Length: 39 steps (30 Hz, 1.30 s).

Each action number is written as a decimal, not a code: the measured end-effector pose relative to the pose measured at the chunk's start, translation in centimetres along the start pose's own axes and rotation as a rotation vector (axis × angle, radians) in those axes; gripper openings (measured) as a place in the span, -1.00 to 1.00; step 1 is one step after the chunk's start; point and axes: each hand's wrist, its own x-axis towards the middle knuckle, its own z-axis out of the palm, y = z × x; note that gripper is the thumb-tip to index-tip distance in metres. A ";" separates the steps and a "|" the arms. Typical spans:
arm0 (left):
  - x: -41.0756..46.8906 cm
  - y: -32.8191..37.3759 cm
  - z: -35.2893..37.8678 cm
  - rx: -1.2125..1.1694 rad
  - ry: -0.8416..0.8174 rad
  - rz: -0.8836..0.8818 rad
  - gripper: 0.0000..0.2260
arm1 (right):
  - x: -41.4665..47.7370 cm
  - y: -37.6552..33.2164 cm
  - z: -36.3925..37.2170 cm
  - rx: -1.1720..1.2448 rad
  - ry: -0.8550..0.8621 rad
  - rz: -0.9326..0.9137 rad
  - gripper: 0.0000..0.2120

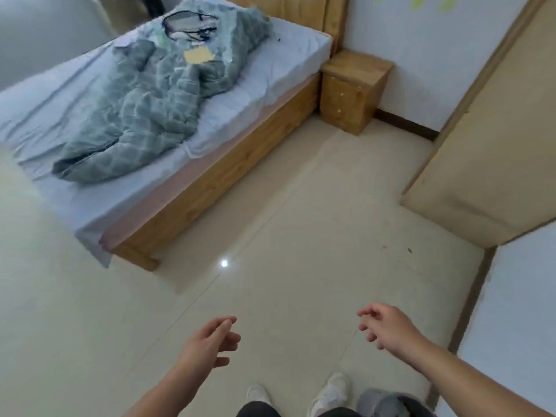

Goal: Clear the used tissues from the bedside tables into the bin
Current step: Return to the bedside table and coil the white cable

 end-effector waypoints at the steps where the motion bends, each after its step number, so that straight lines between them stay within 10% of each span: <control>1: -0.6 -1.6 -2.1 -0.056 0.051 -0.021 -0.81 | 0.8 -1.9 1.7 -0.045 -0.032 -0.032 -0.87; 15: -7.6 -22.4 -21.7 -0.607 0.438 -0.335 -0.81 | 0.2 -19.2 28.8 -0.563 -0.417 -0.317 -0.71; 28: -0.5 -18.7 -31.0 -0.696 0.532 -0.323 -0.81 | 8.7 -29.9 38.7 -0.765 -0.511 -0.318 -0.71; 39: 3.8 -20.6 -41.5 -0.905 0.687 -0.457 -0.82 | 9.1 -53.2 55.6 -0.833 -0.624 -0.576 -0.82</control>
